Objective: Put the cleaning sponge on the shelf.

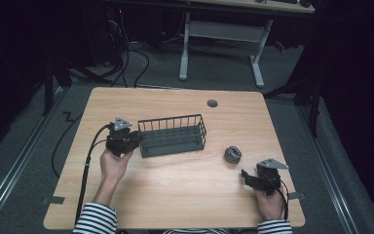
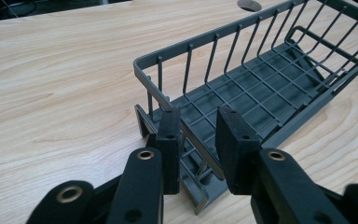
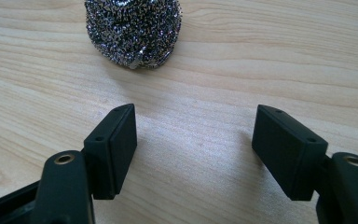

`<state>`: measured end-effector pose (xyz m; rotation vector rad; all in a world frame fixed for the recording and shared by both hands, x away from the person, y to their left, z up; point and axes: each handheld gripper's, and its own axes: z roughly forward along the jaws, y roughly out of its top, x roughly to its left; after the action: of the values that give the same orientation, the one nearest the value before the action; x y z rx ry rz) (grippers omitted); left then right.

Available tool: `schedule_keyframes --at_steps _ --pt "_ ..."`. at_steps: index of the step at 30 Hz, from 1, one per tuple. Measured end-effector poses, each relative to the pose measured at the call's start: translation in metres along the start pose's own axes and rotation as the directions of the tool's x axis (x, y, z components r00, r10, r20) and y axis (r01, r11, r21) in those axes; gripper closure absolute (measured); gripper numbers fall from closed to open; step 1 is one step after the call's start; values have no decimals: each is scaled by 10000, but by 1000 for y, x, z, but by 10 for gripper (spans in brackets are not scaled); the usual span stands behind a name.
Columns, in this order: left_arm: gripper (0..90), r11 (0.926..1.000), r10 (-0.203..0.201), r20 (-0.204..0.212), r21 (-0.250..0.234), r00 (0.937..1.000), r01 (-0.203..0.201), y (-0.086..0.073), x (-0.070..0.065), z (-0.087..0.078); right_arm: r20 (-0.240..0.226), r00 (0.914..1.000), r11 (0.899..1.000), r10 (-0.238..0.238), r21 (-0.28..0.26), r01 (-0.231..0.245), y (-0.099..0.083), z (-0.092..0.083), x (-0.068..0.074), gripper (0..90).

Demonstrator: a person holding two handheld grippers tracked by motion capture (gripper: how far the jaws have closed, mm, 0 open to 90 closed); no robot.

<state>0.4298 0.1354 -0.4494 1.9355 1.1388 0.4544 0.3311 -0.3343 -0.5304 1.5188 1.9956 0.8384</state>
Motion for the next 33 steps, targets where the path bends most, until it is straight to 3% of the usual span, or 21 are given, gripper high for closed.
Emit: schedule_keyframes --at_steps 13,26,33 --pt "723 10000 7 483 -28 9988 -5 3 -15 5 -9 10000 10000 -2 2 2 0 0 0 312" --pt "715 10000 50 639 5 9979 -50 5 -22 9 -12 10000 10000 -1 0 1 0 0 0 312" --pt "488 9996 -154 727 -220 9972 170 7 -16 3 -11 10000 10000 -1 1 1 0 0 0 312"
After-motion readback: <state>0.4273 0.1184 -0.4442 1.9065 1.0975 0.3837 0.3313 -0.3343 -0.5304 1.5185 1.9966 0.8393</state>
